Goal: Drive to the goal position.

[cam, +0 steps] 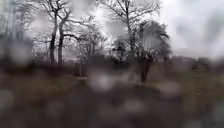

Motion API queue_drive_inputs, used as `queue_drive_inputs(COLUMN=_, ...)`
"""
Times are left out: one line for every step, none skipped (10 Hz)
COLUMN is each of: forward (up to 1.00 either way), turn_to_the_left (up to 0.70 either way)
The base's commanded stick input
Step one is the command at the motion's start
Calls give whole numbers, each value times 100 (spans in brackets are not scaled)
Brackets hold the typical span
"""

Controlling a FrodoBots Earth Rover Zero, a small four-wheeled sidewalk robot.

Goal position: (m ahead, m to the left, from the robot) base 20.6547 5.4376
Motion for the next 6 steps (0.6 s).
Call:
queue_drive_inputs(forward=100, turn_to_the_left=0)
queue_drive_inputs(forward=100, turn_to_the_left=0)
queue_drive_inputs(forward=100, turn_to_the_left=0)
queue_drive_inputs(forward=100, turn_to_the_left=0)
queue_drive_inputs(forward=100, turn_to_the_left=0)
queue_drive_inputs(forward=100, turn_to_the_left=0)
